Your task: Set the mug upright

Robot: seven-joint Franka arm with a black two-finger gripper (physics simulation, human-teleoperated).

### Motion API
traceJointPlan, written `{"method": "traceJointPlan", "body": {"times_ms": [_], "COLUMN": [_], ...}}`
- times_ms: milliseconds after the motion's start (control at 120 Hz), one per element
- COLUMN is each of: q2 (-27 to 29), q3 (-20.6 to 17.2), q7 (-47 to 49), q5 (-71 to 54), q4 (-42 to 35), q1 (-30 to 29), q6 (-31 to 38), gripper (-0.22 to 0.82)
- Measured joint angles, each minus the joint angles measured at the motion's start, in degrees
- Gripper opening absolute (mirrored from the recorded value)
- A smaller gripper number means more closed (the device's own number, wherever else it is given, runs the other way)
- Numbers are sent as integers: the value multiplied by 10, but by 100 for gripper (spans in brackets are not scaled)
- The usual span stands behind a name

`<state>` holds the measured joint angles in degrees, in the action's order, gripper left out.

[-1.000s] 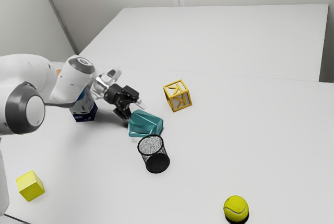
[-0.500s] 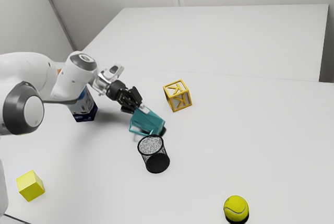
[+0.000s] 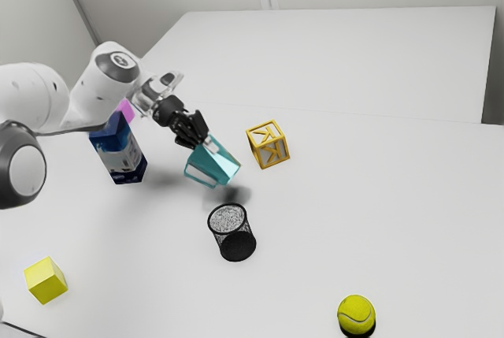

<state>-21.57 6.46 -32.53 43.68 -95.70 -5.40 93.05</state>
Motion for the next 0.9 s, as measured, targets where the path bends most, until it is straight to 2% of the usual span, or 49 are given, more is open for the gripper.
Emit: {"method": "traceJointPlan", "body": {"times_ms": [142, 350, 467, 575, 900], "q2": [82, 122, 126, 118, 80], "q3": [0, 0, 5, 28, 33], "q7": [4, 17, 42, 76, 169], "q5": [-107, -291, -365, -420, -470], "q4": [-52, -91, -104, -106, -111], "q1": [32, 108, 147, 192, 202], "q6": [51, 147, 180, 203, 276], "gripper": [-17, -18, -18, -18, -18]}}
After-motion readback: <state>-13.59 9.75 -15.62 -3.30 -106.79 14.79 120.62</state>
